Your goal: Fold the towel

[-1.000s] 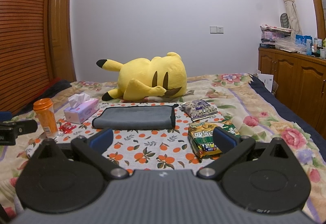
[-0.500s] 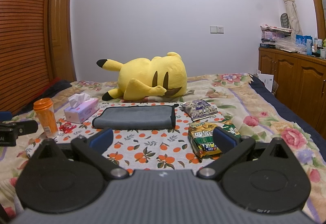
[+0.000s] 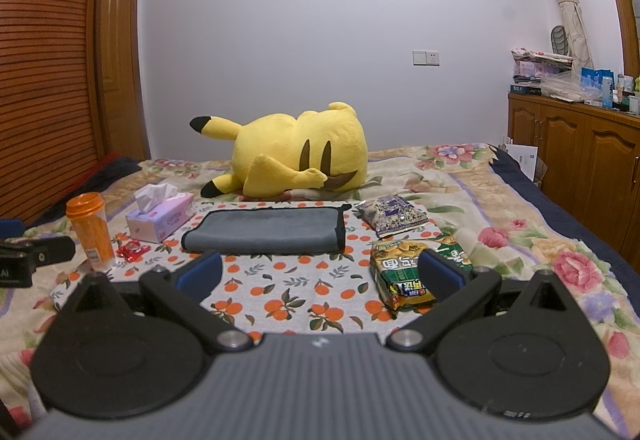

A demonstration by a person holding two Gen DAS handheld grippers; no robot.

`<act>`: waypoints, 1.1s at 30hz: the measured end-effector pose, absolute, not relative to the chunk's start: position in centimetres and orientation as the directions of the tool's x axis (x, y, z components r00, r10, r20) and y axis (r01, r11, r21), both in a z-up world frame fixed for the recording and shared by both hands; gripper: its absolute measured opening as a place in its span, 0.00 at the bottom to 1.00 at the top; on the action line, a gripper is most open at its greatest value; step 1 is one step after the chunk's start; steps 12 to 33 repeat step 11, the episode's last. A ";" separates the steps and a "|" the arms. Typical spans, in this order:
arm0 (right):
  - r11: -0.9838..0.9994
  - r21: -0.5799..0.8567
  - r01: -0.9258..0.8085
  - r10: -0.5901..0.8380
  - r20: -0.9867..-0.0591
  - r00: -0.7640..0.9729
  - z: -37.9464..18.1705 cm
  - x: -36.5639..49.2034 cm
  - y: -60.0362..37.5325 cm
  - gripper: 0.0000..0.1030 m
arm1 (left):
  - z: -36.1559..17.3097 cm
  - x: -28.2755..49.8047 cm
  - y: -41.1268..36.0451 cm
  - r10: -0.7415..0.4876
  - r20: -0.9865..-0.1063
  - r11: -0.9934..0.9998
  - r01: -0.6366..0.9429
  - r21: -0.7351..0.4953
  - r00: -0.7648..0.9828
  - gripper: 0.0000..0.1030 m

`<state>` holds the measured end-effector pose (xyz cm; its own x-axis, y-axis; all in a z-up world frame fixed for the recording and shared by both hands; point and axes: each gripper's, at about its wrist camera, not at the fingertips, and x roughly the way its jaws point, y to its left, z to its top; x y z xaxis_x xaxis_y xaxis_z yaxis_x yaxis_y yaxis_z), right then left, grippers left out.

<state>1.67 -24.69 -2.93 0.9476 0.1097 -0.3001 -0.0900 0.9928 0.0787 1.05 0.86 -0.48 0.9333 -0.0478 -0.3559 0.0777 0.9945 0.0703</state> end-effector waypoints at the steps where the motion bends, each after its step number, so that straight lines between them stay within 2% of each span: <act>1: 0.993 0.079 -0.090 0.109 -0.300 0.948 -2.9 1.7 -24.7 1.00 | -0.5 1.1 0.9 -0.047 -0.356 0.994 0.078 0.071 0.933 1.00; 33: 0.993 0.078 -0.090 0.109 -0.300 0.948 -2.9 1.7 -24.7 1.00 | -0.6 1.0 0.8 -0.048 -0.357 0.994 0.078 0.071 0.933 1.00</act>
